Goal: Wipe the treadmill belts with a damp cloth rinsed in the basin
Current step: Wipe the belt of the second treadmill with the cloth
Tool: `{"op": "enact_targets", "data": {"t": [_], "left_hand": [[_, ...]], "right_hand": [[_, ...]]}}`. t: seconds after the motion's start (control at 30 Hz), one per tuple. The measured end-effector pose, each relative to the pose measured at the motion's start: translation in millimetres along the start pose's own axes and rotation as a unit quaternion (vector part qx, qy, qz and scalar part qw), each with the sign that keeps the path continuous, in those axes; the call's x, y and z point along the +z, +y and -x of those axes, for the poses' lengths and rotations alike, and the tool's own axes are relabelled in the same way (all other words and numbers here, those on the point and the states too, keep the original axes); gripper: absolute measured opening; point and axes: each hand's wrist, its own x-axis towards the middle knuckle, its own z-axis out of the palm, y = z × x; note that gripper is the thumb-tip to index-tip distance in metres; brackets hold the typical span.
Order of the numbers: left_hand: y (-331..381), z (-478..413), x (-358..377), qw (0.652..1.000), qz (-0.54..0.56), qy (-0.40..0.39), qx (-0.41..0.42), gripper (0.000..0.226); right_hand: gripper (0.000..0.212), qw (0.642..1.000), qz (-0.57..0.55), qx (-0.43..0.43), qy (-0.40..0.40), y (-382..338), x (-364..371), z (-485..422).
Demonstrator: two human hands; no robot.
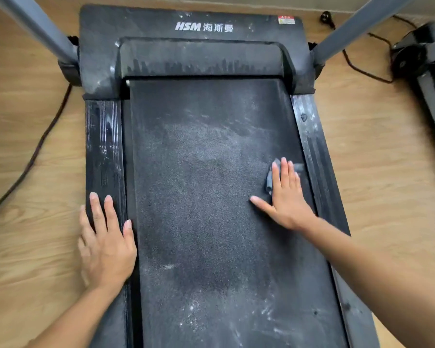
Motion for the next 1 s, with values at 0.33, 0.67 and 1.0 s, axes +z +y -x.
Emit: {"op": "enact_targets", "data": {"t": [0.33, 0.67, 1.0], "left_hand": [[-1, 1, 1, 1.0, 0.012, 0.002, 0.006, 0.071], [0, -1, 1, 1.0, 0.003, -0.008, -0.007, 0.071], [1, 1, -5, 1.0, 0.015, -0.012, 0.003, 0.071]], "right_hand": [[0.116, 0.998, 0.005, -0.055, 0.008, 39, 6, 36], [0.117, 0.998, 0.031, -0.05, -0.023, 26, 21, 46], [0.117, 0.996, 0.039, -0.059, -0.045, 3, 9, 51]]}}
